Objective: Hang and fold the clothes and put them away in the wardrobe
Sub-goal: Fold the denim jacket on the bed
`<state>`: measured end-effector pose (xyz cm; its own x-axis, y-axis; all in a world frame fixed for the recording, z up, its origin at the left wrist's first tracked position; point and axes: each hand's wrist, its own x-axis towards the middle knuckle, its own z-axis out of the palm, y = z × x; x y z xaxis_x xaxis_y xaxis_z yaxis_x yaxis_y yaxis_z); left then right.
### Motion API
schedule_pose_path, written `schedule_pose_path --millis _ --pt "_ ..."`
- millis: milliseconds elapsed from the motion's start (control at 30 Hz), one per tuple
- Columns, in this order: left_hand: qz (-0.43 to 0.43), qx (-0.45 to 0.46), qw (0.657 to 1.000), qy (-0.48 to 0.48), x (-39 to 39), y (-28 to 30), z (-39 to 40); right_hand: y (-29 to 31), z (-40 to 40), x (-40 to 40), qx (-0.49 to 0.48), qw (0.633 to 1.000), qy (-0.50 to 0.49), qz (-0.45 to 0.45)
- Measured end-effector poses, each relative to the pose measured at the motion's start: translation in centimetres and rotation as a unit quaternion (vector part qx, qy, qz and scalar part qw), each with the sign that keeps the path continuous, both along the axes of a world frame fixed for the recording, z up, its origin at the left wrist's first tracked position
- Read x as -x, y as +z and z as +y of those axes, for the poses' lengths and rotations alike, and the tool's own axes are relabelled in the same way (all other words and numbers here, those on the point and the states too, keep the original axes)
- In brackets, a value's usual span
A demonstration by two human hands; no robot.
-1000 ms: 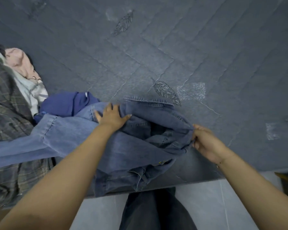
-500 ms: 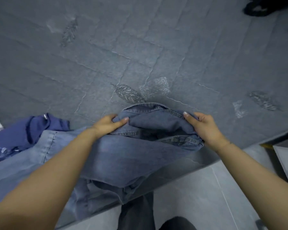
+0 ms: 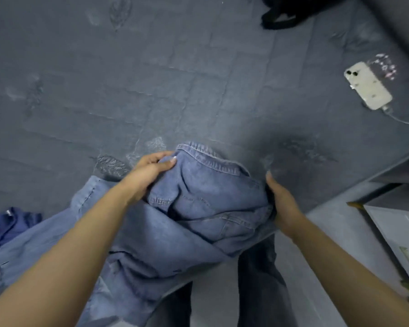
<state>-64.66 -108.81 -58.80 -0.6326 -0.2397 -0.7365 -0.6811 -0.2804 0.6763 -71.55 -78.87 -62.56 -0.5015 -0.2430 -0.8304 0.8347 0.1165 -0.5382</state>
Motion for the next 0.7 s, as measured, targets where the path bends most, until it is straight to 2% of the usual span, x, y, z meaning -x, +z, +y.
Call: schedule_pose_path --millis 67,133,300,433,533,600,700 --pt "-0.001 0.063 0.998 -0.027 3.9 1.0 2.8 1.0 1.8 2.0 0.0 0.997 0.064 0.04" --pt "0.021 0.118 0.991 -0.056 8.4 1.8 5.6 2.2 3.7 4.6 -0.012 0.992 0.078 0.102" --pt "0.07 0.187 0.974 -0.104 19.6 2.8 11.3 3.3 9.5 14.2 -0.056 0.977 0.004 0.207" --pt "0.124 0.223 0.96 -0.113 28.1 1.3 15.0 3.0 12.8 22.1 -0.098 0.96 -0.049 0.259" --pt "0.134 0.238 0.956 -0.109 33.4 -0.9 16.7 1.5 13.9 27.0 -0.153 0.942 -0.065 0.292" --pt "0.112 0.308 0.928 -0.176 35.0 -3.2 16.9 -0.1 14.3 28.8 -0.227 0.93 -0.013 0.288" --pt "0.047 0.417 0.846 -0.328 33.5 -6.2 15.8 -1.6 13.8 28.3 -0.333 0.895 0.16 0.251"
